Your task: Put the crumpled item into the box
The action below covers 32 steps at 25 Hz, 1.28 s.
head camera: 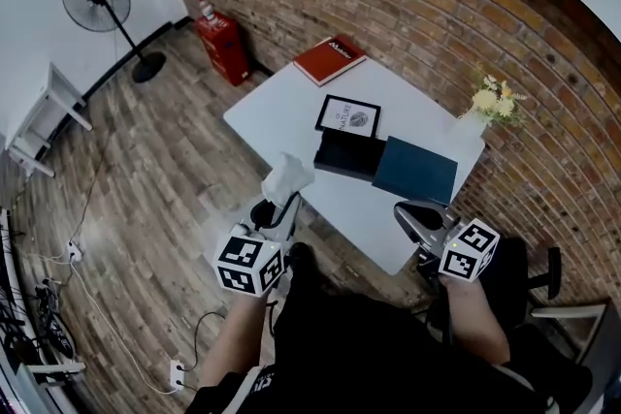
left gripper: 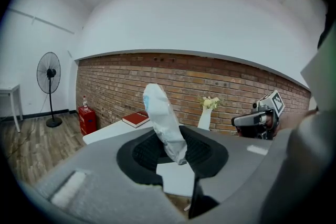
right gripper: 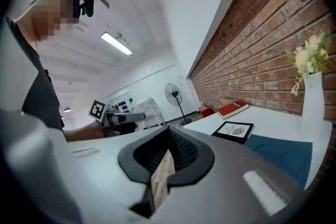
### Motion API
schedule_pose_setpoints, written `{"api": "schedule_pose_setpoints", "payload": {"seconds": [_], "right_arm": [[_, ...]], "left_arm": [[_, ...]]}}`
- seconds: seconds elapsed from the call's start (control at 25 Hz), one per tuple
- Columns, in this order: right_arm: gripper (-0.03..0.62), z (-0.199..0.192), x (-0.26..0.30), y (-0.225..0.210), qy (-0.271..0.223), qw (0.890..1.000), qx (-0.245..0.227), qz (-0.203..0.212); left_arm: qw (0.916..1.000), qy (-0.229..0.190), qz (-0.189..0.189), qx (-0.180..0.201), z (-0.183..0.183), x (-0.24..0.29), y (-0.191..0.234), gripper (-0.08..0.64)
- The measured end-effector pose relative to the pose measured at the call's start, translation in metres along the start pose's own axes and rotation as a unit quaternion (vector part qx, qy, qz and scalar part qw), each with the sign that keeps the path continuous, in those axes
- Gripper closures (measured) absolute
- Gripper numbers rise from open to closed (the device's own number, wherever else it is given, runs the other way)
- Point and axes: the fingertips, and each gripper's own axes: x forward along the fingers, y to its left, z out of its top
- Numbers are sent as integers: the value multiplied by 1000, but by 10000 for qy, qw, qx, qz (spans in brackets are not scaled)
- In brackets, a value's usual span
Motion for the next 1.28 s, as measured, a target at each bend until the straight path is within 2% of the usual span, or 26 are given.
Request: {"api": "schedule_pose_setpoints", "payload": {"seconds": [0.36, 0.72, 0.88, 1.04, 1.28], "right_arm": [[592, 50, 143, -31, -60, 9999, -114, 0], [592, 62, 213, -55, -21, 9992, 103, -384], [592, 59, 211, -70, 68, 9983, 153, -552], [592, 54, 197, -99, 92, 9959, 367, -822], [592, 42, 170, -132, 113, 9926, 703, -983]], "left_arm": [[9984, 162, -501, 186, 39, 73, 110, 457], [9922, 624, -1065, 168, 38, 118, 169, 457], [9885, 803, -1277, 99, 28, 147, 167, 457], [9832, 1035, -1505, 0, 14, 176, 150, 456], [9739, 1462, -1734, -80, -12, 213, 118, 456]]}}
